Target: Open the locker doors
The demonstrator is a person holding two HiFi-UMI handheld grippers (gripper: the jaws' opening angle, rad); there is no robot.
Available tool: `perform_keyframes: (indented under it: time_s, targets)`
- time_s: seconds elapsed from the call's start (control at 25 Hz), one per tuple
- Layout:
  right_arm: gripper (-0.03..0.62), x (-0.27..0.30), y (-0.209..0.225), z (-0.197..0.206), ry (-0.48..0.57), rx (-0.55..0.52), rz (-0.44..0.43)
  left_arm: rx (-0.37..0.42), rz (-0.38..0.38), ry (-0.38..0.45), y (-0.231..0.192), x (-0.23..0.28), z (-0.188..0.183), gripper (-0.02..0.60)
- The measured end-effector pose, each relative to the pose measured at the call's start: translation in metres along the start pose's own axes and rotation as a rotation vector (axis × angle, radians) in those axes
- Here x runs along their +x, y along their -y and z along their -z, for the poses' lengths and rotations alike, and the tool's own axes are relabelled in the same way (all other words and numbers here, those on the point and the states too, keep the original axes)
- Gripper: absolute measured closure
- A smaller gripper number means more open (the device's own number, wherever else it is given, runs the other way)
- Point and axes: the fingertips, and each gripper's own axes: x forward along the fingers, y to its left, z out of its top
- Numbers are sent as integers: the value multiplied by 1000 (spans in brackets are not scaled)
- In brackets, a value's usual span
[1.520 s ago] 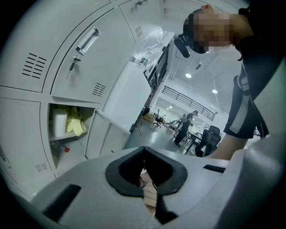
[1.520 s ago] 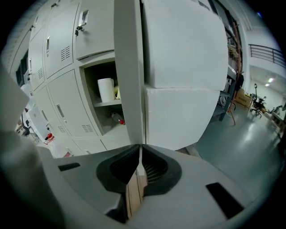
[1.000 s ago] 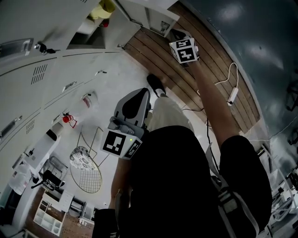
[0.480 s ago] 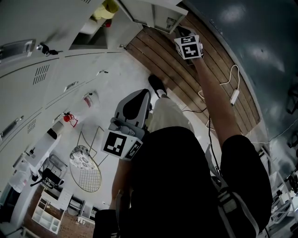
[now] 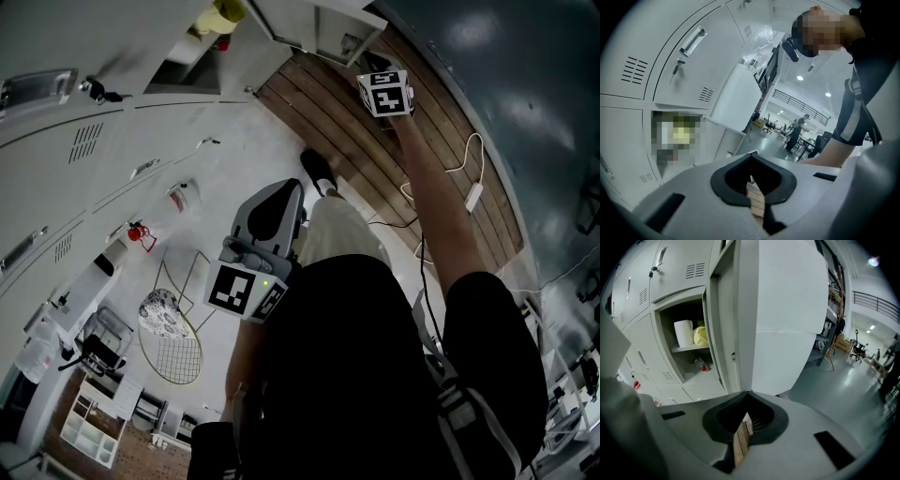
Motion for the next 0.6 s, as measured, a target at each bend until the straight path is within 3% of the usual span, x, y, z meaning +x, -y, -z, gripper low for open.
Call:
perform_keyframes:
  time_s: [0.36, 0.6]
  targets:
    - [590, -27, -8, -1, 44, 22, 45, 4, -5, 20, 0, -24, 3, 563]
    - [590, -73, -41, 7, 85, 9, 48, 7, 19, 46, 5, -58, 11, 563]
